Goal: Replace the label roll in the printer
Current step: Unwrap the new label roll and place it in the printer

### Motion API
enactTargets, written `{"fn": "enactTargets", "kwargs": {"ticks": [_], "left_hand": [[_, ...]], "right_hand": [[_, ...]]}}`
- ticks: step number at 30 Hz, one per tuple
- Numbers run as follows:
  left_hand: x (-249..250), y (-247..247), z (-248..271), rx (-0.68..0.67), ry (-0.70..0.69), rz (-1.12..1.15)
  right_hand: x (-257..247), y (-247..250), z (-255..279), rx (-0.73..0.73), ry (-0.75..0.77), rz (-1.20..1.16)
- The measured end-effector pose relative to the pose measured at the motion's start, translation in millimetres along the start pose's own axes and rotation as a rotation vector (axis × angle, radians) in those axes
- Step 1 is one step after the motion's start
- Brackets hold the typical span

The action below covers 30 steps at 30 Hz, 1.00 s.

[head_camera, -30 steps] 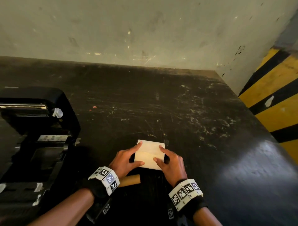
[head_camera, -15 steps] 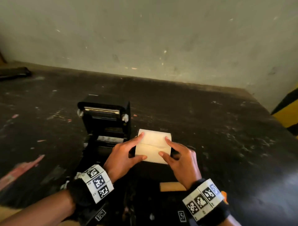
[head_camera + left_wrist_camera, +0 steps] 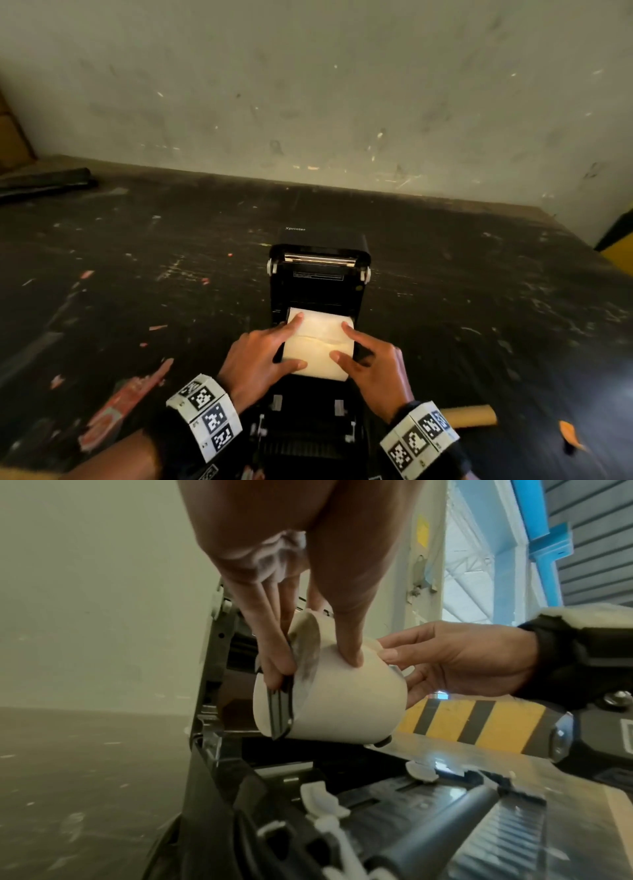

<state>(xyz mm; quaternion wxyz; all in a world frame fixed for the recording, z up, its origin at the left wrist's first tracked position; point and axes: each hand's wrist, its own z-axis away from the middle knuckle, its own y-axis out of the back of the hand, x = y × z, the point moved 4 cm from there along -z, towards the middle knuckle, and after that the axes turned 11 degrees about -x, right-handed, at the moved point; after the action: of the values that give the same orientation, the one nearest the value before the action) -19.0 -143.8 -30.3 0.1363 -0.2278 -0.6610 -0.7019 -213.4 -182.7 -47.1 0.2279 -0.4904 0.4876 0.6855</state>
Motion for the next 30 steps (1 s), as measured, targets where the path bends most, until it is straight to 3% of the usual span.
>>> {"fn": "enactTargets", "kwargs": {"ticks": [11, 30], "left_hand": [[-24, -25, -16, -0.086, 0.082, 0.15], [-39, -39, -16, -0.12, 0.08, 0.131]], "right_hand": [[14, -11, -17, -0.02, -0.097, 0.156], [33, -20, -25, -0.019, -0.126, 0.224]]}}
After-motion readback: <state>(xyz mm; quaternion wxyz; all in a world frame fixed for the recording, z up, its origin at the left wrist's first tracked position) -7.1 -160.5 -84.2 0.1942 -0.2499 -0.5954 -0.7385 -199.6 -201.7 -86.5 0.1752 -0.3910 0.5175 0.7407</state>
